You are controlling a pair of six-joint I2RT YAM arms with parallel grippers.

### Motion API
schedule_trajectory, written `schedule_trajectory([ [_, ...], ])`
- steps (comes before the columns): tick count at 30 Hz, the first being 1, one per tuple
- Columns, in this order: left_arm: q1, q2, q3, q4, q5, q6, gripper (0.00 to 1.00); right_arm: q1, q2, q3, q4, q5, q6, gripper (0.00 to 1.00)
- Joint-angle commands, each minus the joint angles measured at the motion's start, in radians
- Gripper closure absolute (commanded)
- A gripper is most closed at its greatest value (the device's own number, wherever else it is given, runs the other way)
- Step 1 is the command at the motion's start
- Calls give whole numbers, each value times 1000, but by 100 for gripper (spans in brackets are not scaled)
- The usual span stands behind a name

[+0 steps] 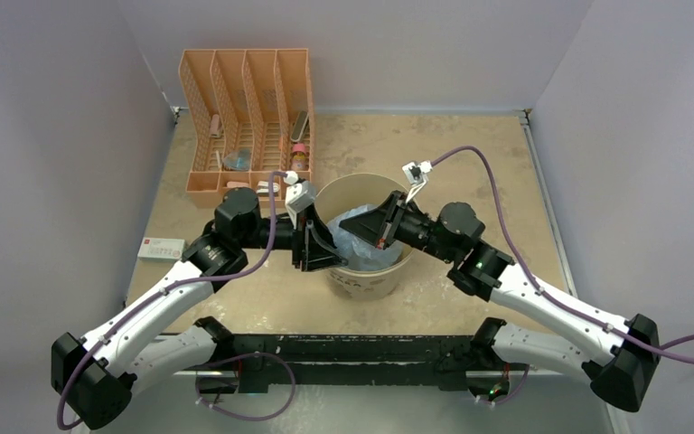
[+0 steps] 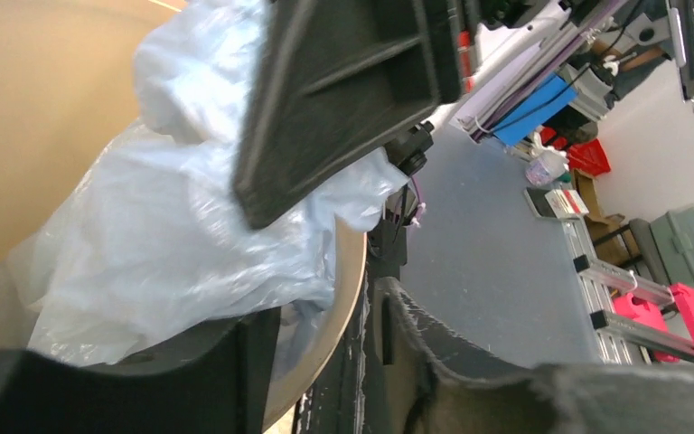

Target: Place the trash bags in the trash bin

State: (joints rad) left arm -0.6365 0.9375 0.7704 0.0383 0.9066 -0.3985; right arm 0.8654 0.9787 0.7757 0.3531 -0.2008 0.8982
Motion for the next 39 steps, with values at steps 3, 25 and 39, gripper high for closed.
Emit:
schedule_trajectory([
  [3,-3,-50,-11,130,-88,-79,45,1,-52,3,82,-23,-17,100],
  [25,-1,-28,64,84,-277,-69,100,1,-104,104,-257,332,-146,98],
  [39,173,-24,234,-263,-495,84,100,-73,-135,247,-614,834,-311,100],
])
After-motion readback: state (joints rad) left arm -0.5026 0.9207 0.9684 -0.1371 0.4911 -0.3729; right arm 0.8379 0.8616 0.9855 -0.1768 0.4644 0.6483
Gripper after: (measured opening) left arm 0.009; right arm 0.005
